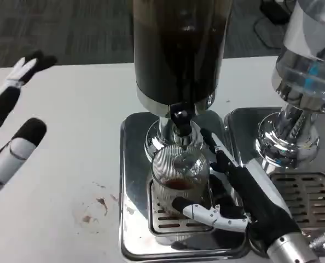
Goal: Grasp the cup under the faucet to collect the drink, then remove the cup.
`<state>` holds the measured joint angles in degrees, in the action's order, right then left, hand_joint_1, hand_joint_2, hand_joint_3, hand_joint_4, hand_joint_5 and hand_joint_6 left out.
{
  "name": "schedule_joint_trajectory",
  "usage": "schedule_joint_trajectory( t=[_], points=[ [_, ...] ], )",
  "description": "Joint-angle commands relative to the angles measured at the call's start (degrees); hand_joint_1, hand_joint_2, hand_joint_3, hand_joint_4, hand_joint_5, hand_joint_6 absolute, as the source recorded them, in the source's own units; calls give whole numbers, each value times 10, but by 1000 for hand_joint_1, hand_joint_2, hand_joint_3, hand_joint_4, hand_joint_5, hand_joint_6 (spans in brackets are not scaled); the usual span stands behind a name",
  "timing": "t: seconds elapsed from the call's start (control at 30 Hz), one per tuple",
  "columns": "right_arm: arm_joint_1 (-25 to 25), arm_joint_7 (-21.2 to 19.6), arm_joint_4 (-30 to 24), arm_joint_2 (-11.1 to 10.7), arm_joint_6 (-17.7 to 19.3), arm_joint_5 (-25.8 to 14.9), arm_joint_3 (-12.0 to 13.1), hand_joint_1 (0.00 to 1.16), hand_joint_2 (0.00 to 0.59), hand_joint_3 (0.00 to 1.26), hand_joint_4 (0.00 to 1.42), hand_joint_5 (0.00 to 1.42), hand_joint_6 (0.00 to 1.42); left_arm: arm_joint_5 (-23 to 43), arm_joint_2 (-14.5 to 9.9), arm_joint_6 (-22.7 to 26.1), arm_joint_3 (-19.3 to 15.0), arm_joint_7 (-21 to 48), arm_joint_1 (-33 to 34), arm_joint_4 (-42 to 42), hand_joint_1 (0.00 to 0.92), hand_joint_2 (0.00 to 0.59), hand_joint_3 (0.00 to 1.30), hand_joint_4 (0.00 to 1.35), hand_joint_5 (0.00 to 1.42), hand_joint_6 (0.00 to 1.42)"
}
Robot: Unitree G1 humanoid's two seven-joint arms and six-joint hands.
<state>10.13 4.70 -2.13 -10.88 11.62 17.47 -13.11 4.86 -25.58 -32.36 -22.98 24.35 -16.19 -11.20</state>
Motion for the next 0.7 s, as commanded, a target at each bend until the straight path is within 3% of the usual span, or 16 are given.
schedule_joint_trajectory(
  t=[0.03, 0.17, 0.37, 0.7],
  points=[
    [-5, 1, 7, 0, 10, -3, -2, 734, 131, 0, 0, 0, 105, -62, 13, -42, -15, -40, -40, 56, 0, 228, 127, 0, 8, 0],
    [-4, 2, 8, 2, 9, -5, -5, 734, 131, 0, 0, 0, 117, -99, 15, -48, 0, -62, -59, 116, 0, 231, 130, 0, 2, 0],
    [-10, 0, 15, 6, 10, -3, -12, 740, 134, 0, 0, 0, 146, -145, -1, -48, 20, -83, -63, 184, 0, 229, 135, 0, 0, 0],
    [-18, -6, 40, 25, 14, -10, -14, 740, 134, 0, 0, 18, 191, -150, -20, -51, 48, -95, -55, 220, 0, 228, 137, 0, 0, 0]
  ],
)
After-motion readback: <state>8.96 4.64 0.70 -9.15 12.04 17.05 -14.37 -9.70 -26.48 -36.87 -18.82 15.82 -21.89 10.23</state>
